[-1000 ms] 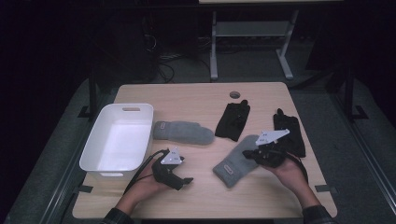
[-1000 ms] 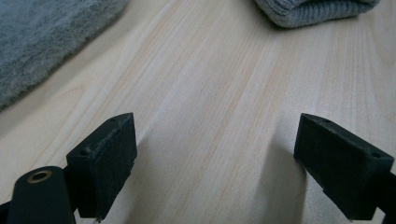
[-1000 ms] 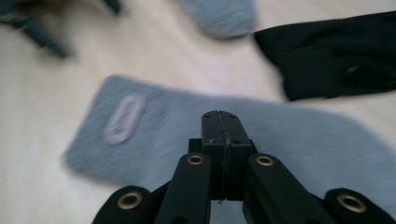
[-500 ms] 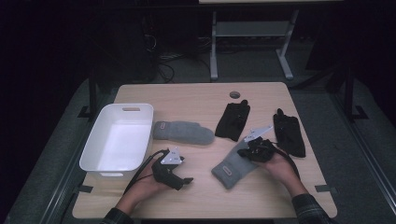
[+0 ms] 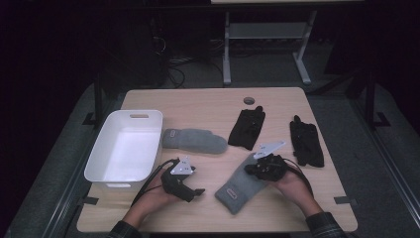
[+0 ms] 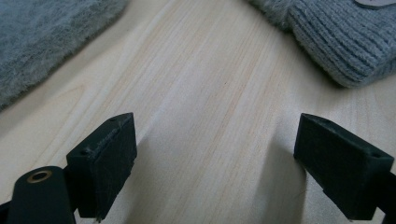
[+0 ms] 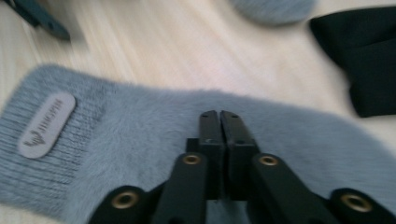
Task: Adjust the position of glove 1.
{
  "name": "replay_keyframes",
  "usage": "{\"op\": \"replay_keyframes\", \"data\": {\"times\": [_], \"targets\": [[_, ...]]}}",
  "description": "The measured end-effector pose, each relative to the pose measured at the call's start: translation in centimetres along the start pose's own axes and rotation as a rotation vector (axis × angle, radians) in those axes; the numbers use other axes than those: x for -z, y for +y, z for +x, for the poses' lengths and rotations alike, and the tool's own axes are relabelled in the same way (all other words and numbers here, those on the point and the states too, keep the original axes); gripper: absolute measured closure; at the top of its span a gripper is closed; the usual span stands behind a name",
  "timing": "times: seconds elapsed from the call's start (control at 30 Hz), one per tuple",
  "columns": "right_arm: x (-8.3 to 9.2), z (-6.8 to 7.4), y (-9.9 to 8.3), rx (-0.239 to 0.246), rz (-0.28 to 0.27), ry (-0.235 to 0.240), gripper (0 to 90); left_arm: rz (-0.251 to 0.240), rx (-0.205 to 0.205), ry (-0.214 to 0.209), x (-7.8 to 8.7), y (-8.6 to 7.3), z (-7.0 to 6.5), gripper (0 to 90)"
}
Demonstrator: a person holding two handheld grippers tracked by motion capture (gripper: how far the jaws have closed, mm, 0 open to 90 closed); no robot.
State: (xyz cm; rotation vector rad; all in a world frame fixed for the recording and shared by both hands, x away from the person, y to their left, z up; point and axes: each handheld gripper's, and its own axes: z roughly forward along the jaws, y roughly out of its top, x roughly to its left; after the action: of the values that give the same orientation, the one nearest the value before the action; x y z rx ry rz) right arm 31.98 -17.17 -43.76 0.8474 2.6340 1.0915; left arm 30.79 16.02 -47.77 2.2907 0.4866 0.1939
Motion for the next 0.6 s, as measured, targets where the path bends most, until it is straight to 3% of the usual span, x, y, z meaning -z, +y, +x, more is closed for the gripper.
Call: {"op": "replay_keyframes", "data": {"times": [0.07,0.13,0.3,0.4,0.43,0.47,0.6], "targets": [[1.1,-0.5,-0.7,-0.015,-0.017,-0.025,73.9,-0.001,0.000,-0.002,0.0,0.0,0.0,12.1],[1.6,-0.8,-1.1,-0.024,-0.024,-0.042,71.0,-0.004,0.003,-0.001,0.0,0.0,0.0,12.1],[4.1,-1.8,-4.5,-0.087,-0.062,-0.120,44.6,0.026,0.007,0.020,0.1,0.4,0.0,15.1],[5.0,-2.3,-6.5,-0.129,-0.066,-0.141,32.3,0.017,0.030,0.025,0.3,0.5,-0.1,28.6],[5.0,-2.3,-6.5,-0.129,-0.066,-0.141,32.3,0.032,0.023,0.026,0.4,0.6,0.1,28.6],[5.0,-2.5,-7.8,-0.153,-0.052,-0.144,26.5,0.042,0.028,0.029,0.7,0.9,0.0,40.6],[4.9,-2.6,-9.3,-0.173,-0.018,-0.140,21.5,0.031,0.055,0.040,1.0,1.7,0.0,67.9]]}}
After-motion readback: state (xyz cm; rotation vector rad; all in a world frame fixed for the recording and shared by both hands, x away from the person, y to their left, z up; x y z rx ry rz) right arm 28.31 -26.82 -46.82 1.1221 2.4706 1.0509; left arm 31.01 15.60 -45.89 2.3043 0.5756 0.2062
